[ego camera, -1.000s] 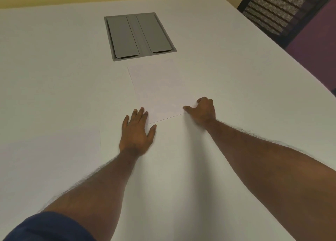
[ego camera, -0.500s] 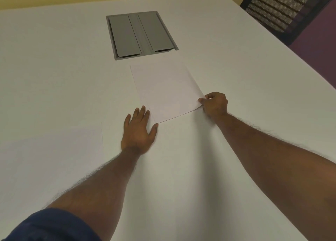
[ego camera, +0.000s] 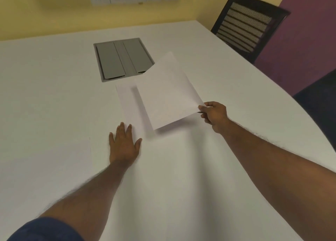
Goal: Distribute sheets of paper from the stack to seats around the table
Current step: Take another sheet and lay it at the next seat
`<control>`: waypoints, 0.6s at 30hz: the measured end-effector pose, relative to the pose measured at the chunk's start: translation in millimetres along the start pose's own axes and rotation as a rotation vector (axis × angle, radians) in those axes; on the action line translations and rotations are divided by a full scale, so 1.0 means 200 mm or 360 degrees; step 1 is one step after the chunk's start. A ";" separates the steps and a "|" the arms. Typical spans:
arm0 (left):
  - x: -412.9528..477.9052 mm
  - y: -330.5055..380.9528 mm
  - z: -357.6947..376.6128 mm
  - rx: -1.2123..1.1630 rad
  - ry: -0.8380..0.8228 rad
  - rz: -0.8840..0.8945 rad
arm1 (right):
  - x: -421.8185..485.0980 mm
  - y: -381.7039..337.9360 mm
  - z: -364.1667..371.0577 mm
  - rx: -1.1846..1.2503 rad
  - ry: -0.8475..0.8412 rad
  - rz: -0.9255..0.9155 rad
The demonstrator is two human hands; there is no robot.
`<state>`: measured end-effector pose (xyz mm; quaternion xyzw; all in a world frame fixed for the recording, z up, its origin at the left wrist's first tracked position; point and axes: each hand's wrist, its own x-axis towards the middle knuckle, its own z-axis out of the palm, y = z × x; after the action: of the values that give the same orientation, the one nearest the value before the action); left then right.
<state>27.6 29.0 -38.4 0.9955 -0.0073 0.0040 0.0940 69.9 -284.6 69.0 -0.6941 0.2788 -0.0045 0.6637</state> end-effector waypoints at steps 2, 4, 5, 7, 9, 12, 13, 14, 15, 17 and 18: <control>-0.06 0.02 -0.04 -0.0003 -0.0084 -0.0044 | -0.05 -0.03 -0.08 0.0019 -0.0040 -0.0006; -0.10 0.04 -0.11 -0.0067 -0.0148 0.0037 | -0.12 -0.06 -0.15 0.0038 -0.0092 -0.0006; -0.11 0.06 -0.16 -0.0153 -0.0160 0.0082 | -0.15 -0.07 -0.19 0.0044 -0.0111 -0.0006; -0.14 0.12 -0.26 -0.0390 -0.0138 0.0084 | -0.22 -0.09 -0.26 0.0049 -0.0143 -0.0007; -0.15 0.21 -0.38 -0.0645 -0.0102 0.0014 | -0.29 -0.10 -0.34 0.0070 -0.0170 -0.0010; -0.16 0.36 -0.60 -0.1396 -0.0146 -0.0342 | -0.41 -0.13 -0.45 0.0075 -0.0223 0.0000; -0.16 0.41 -0.67 -0.1771 -0.0185 -0.0487 | -0.45 -0.14 -0.49 0.0074 -0.0247 0.0006; -0.17 0.44 -0.74 -0.2095 -0.0194 -0.0604 | -0.49 -0.15 -0.53 0.0077 -0.0270 0.0012; -0.20 0.47 -0.80 -0.2304 -0.0165 -0.0672 | -0.53 -0.16 -0.57 0.0078 -0.0289 0.0017; -0.26 0.49 -0.88 -0.2413 -0.0096 -0.0718 | -0.61 -0.17 -0.65 0.0075 -0.0330 0.0020; -0.30 0.49 -0.90 -0.2409 -0.0075 -0.0733 | -0.65 -0.17 -0.68 0.0075 -0.0351 0.0024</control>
<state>-35.6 -33.2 156.1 0.6374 0.1961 -0.0426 0.7440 -78.2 -360.3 164.5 -0.6725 0.2090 0.0705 0.7065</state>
